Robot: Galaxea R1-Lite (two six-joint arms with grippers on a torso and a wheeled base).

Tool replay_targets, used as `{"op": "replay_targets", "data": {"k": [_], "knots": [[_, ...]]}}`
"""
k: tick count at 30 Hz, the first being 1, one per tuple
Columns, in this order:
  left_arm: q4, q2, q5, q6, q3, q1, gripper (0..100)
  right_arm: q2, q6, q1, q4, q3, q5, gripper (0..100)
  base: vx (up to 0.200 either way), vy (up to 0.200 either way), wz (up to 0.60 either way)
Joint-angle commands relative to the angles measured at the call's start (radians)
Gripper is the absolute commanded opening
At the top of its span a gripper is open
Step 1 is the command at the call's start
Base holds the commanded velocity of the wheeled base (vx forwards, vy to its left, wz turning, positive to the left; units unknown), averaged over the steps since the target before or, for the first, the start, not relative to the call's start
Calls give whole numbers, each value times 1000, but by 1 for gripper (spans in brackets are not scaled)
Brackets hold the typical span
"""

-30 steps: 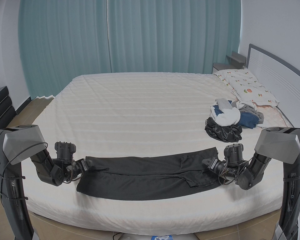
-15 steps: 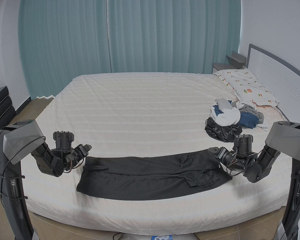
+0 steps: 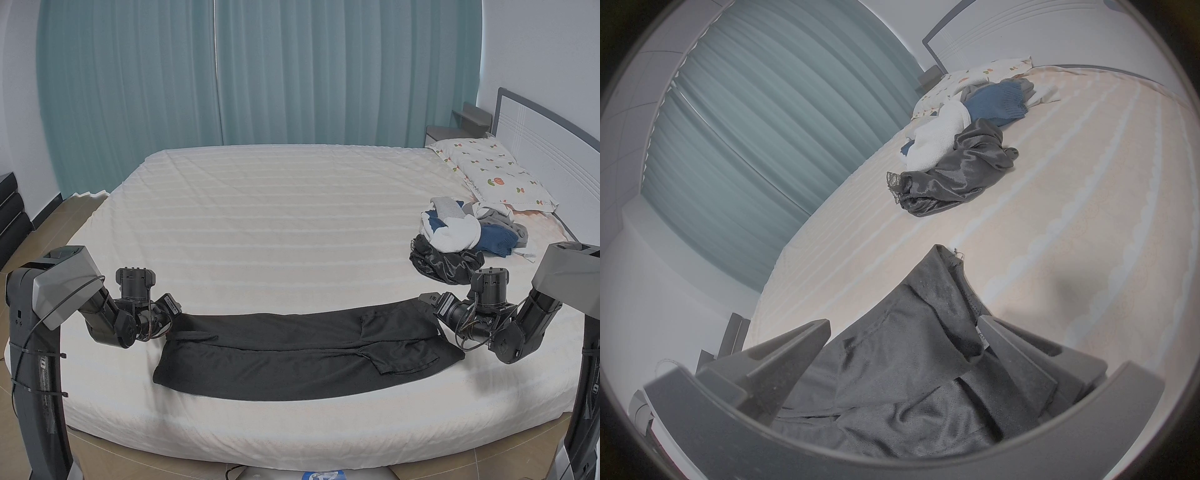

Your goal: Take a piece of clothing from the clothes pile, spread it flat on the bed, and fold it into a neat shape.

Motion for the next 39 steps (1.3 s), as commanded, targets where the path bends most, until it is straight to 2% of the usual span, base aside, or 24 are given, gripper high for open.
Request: {"op": "replay_targets", "data": {"k": [1,8,14,18,19,26,34,39], "knots": [[-2,14,8,-3,-3,6,0,11,0,-8,-1,-3,2,100,0,0,0],[-16,-4,23,-119,-8,35,0,10,6,-13,-1,-3,13,100,0,0,0],[-33,-8,22,-129,-3,50,0,10,8,-13,-1,-3,16,100,0,0,0],[-36,-12,-12,-130,7,52,0,10,14,-13,-2,-3,16,100,0,0,0],[-36,-11,-29,-130,4,52,100,10,15,-13,-2,-3,16,100,0,0,0],[-36,-1,-167,-130,-17,49,100,10,15,-13,-2,-3,16,100,0,0,0],[-27,-1,-245,-124,-3,46,100,13,15,-13,-4,-9,16,100,0,0,0],[-30,3,-248,-98,-2,44,100,17,17,-13,-5,-9,16,100,0,0,0]]}}
